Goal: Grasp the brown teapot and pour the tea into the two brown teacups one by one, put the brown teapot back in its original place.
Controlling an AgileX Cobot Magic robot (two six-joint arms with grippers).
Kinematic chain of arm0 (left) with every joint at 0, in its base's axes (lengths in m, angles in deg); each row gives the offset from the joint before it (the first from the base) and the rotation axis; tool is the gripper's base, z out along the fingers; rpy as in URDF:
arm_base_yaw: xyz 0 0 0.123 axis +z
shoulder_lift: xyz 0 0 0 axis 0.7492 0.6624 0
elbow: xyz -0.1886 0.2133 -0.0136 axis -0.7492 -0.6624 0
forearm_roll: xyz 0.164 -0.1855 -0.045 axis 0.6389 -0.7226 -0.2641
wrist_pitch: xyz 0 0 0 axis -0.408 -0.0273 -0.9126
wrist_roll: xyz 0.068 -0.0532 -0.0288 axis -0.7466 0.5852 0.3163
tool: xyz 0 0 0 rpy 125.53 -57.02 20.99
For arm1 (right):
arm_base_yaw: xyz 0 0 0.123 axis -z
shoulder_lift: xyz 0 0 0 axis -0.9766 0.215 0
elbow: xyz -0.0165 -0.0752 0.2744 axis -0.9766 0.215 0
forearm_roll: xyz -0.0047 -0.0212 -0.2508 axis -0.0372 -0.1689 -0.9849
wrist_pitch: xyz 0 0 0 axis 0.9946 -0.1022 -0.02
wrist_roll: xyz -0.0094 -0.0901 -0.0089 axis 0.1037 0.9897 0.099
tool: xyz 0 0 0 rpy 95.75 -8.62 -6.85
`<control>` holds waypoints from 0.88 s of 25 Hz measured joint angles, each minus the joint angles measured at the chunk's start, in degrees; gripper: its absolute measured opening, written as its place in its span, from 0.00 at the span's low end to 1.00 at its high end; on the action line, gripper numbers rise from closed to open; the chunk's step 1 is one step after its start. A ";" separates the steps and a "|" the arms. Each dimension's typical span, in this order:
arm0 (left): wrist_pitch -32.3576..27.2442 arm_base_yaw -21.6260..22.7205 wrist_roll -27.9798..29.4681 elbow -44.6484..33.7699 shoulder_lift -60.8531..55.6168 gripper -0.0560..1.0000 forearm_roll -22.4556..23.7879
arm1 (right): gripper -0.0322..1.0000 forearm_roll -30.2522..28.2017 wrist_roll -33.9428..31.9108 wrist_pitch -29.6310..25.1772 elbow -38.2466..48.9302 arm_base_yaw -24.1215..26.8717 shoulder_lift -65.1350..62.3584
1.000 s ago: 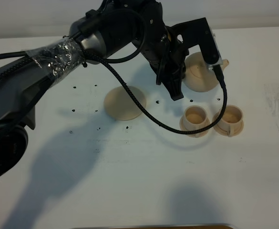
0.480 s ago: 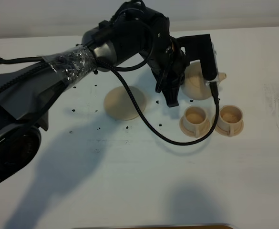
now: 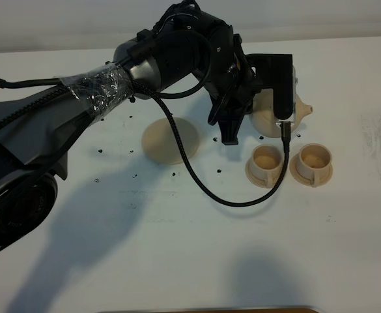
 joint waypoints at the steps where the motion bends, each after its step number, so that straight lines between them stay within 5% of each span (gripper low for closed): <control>1: 0.24 0.00 -0.70 0.00 0.15 0.13 0.00 | 0.43 0.00 0.00 0.00 0.00 0.00 0.00; 22: 5.58 -0.38 -14.77 0.00 1.58 0.13 0.11 | 0.43 0.00 0.00 0.00 0.00 0.00 0.00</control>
